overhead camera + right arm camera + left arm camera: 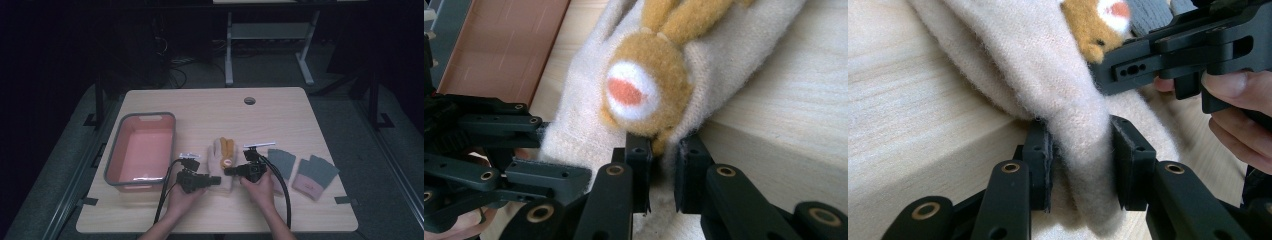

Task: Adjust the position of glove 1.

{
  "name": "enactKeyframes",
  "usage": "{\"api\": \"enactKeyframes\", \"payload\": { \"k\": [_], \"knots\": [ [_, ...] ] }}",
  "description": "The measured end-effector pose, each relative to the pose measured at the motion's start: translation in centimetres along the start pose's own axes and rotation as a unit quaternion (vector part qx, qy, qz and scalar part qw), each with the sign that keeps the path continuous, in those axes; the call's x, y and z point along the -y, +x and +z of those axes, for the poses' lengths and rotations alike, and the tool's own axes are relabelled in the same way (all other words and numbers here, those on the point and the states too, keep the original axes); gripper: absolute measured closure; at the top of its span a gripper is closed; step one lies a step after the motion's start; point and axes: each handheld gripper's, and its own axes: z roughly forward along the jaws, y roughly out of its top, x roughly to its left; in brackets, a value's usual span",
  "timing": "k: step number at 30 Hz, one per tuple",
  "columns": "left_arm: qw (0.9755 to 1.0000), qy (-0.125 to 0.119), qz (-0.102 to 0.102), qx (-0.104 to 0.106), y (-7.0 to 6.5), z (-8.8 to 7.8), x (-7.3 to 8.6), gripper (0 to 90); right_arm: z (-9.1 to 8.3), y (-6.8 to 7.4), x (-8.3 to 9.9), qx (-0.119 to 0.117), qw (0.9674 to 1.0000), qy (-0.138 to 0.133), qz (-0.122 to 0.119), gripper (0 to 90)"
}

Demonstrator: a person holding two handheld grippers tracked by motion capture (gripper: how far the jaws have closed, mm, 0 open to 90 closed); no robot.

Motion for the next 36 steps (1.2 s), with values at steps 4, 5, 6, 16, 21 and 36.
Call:
{"api": "enactKeyframes", "payload": {
  "k": [4,5,6,16,21,36],
  "knots": [
    [1.0,-0.001,0.003,-0.002,-0.1,0.0,0.0,65.0,0.0,0.1,0.0,0.005,0.9999,-0.002,-0.01,79.7],
    [1.0,-0.001,0.004,-0.002,0.0,0.0,0.0,65.0,0.0,0.2,0.0,0.011,0.9998,-0.005,-0.015,77.3],
    [1.0,-0.001,0.004,-0.002,0.0,0.0,0.0,65.1,0.0,0.2,0.0,0.011,0.9998,-0.005,-0.015,77.3],
    [1.0,0.005,-0.006,0.006,0.1,0.2,-0.1,64.7,0.1,0.2,-0.2,0.008,0.9999,0.002,0.013,71.0],
    [0.9999,0.002,-0.006,0.01,0.2,0.2,-0.1,65.2,0.0,0.0,-0.2,-0.004,0.9999,0.001,0.01,80.0],
    [0.9995,-0.003,-0.014,0.029,-0.1,0.1,-0.3,66.2,-1.3,0.1,-0.4,-0.021,0.9998,-0.004,-0.002,82.4]
  ]
}}
